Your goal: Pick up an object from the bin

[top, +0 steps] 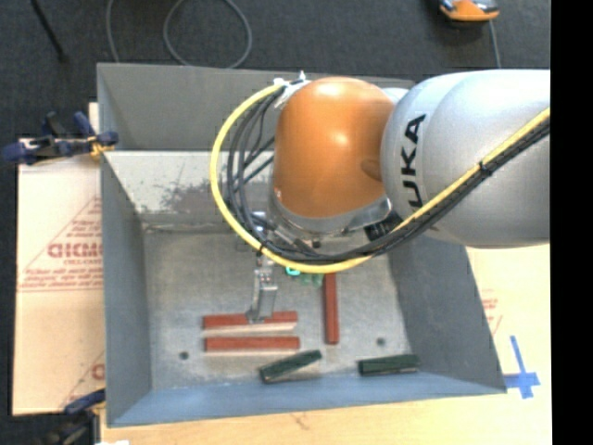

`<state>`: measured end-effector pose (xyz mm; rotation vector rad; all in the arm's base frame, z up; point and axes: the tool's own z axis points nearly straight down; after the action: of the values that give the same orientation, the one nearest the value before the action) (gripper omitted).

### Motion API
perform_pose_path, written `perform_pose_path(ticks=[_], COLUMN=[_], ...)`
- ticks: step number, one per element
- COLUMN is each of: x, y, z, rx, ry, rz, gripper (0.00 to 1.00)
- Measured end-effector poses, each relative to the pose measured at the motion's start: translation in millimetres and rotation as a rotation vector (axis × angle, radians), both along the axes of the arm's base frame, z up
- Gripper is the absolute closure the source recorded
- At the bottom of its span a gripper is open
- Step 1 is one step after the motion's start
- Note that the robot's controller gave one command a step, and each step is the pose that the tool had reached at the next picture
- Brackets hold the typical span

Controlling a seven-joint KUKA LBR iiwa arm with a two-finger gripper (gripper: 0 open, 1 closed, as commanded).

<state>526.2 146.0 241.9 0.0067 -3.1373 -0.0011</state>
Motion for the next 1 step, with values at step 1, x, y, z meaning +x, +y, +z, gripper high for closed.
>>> perform_pose_path(ticks=[1], x=[-6.6], y=[-21.4], z=[9.1], rx=[-0.002], ry=[-0.005], rz=[0.104], gripper=[0.0])
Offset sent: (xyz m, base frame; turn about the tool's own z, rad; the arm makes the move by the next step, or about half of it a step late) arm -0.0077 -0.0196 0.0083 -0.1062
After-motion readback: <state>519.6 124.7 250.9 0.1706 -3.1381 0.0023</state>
